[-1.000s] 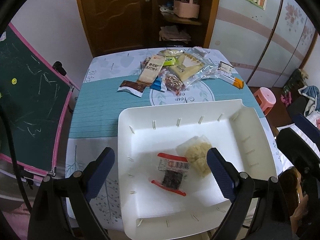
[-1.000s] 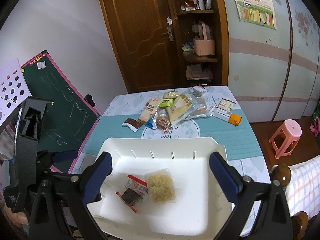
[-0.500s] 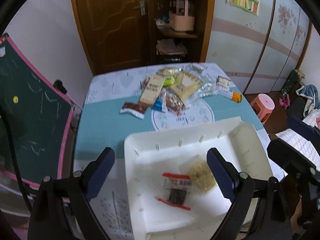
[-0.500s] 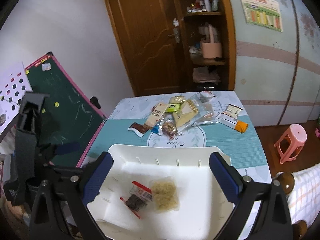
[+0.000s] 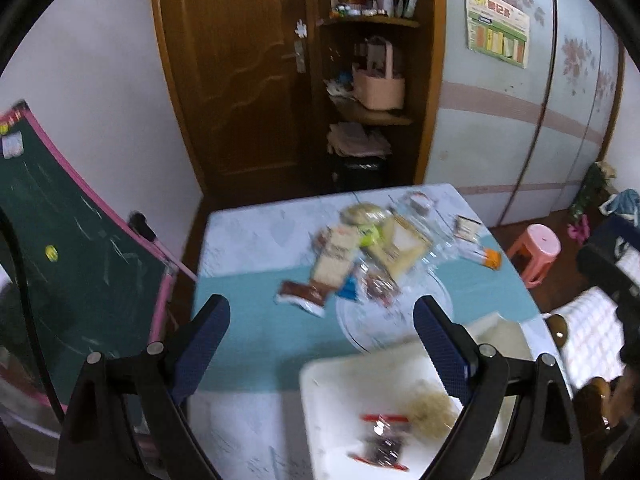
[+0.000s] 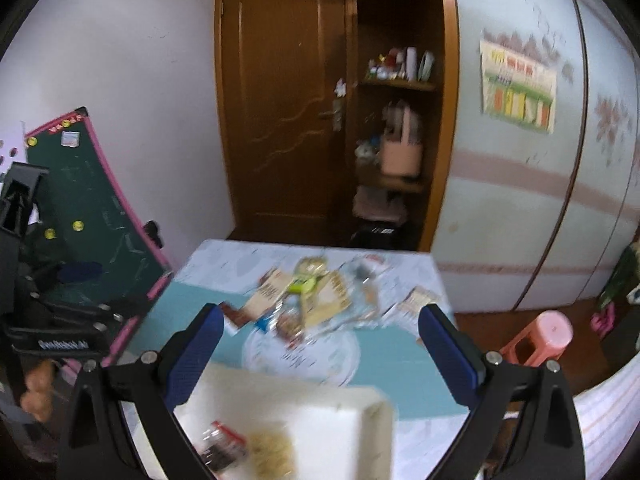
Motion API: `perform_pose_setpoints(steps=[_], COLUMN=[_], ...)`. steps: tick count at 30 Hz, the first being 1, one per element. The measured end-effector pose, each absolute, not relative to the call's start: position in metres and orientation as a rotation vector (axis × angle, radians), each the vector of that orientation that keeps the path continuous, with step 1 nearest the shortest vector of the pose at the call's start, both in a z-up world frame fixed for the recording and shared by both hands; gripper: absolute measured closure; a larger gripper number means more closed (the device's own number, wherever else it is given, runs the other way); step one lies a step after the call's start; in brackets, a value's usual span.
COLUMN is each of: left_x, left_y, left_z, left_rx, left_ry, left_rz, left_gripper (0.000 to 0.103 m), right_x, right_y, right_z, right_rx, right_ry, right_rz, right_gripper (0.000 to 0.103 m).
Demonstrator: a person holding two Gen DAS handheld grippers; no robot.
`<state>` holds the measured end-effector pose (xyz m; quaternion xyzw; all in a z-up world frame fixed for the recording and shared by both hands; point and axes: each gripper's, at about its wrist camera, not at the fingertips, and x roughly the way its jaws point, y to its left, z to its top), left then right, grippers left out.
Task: Organize snacks
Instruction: 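Move both grippers back over the snack pile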
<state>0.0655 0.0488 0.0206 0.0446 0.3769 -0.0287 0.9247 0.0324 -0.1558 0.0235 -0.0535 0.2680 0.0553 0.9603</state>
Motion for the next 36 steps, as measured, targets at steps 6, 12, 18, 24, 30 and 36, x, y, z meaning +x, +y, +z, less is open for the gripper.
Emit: perform_pose_setpoints(steps=[6, 12, 18, 24, 30, 36], left_x=[0.101, 0.143, 0.178, 0.217, 0.248, 0.276], left_y=[0.056, 0.068, 0.080, 0.081, 0.073, 0.073], left_z=[0.040, 0.053, 0.053, 0.016, -0.061, -0.138], left_rx=[0.149, 0.187, 0.198, 0.185, 0.209, 0.134], left_ry=[0.733, 0.722, 0.744, 0.851, 1.033, 1.218], left_rz=[-0.009, 0.053, 0.075, 0.038, -0.001, 0.000], left_gripper=[0.010, 0.010, 0.010, 0.010, 0.010, 0.010], right_x=[0.073, 0.115, 0.147, 0.188, 0.230, 0.282], right_y=[-0.169, -0.185, -0.198, -0.192, -0.184, -0.178], right_z=[0.042, 0.058, 0.067, 0.029, -0.027, -0.094], right_rx=[-0.116, -0.126, -0.133, -0.134, -0.083, -0.056], right_ry=[0.563, 0.611, 0.633, 0.756, 0.897, 1.054], right_rz=[0.083, 0.069, 0.050, 0.082, 0.116, 0.118], right_gripper=[0.004, 0.004, 0.004, 0.004, 0.005, 0.017])
